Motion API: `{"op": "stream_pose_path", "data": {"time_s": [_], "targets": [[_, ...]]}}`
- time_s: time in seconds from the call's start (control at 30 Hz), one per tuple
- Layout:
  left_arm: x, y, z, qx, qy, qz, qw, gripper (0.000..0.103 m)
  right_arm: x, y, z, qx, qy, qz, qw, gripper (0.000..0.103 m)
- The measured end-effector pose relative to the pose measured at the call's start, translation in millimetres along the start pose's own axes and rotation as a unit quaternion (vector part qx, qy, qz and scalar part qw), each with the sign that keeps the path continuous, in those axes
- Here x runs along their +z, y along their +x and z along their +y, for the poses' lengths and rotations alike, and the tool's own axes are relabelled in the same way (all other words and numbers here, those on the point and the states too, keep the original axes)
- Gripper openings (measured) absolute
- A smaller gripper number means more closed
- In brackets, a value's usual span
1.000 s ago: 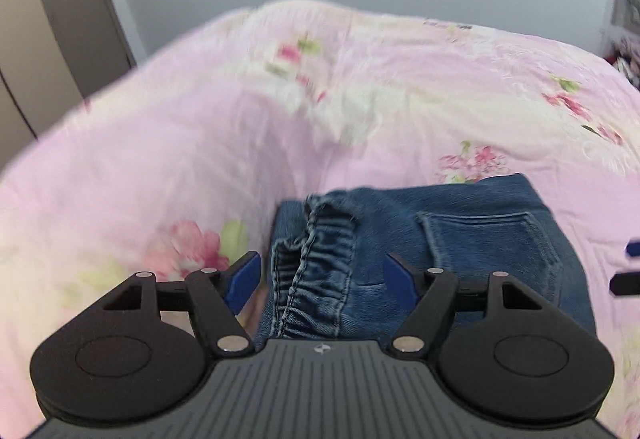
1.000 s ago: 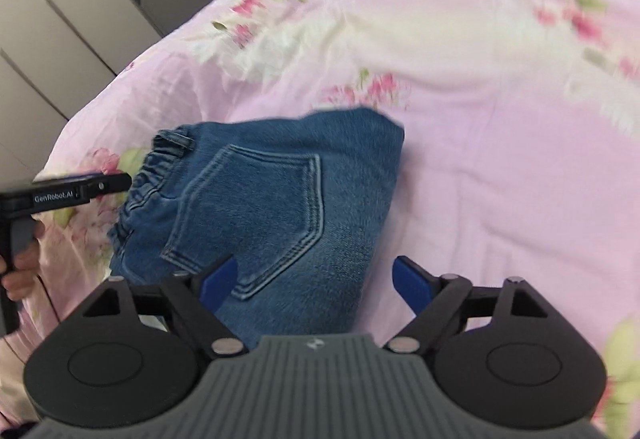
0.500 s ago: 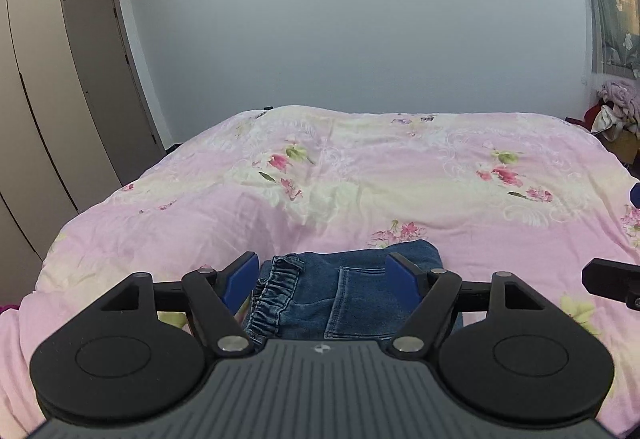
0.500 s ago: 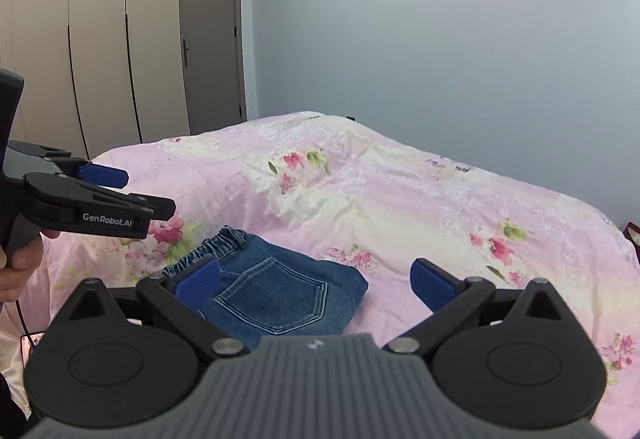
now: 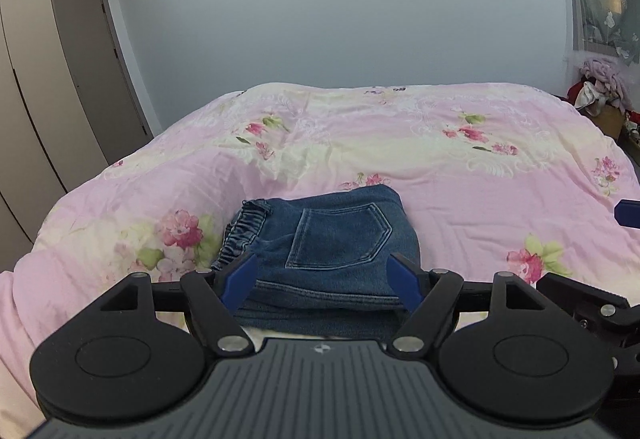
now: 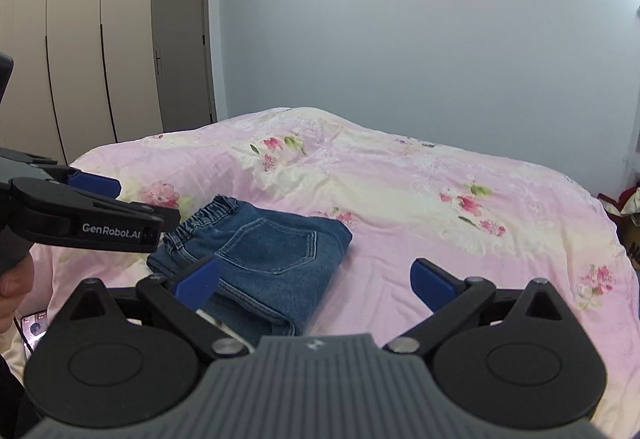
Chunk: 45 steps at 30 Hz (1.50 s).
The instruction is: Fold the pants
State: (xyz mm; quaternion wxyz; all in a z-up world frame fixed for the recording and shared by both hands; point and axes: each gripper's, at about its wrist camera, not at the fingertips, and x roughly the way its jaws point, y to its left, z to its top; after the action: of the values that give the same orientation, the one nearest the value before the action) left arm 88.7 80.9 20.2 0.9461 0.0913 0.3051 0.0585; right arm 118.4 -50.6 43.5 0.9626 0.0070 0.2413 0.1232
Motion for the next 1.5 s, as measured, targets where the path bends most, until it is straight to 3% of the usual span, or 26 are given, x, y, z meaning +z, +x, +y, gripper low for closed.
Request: {"op": "stream_pose_path", "data": {"time_s": [0.13,0.37,1.5], "targets": [[-16,7,-5,0.009,-0.014,0.017,0.9997,0.087,-21,5,3,-0.025,-0.005,0.007,1.0,0.098],[-27,15,-7,0.004,-0.018,0.039,0.9991,0.087,-26,12,1,-0.024,-0.002,0.017,1.0,0.098],[-29,10,-3,0.006,-0.026,0.042,0.9988,0.087,-28,14,-1,-0.015,-0.004,0.033,0.999,0.098]]}}
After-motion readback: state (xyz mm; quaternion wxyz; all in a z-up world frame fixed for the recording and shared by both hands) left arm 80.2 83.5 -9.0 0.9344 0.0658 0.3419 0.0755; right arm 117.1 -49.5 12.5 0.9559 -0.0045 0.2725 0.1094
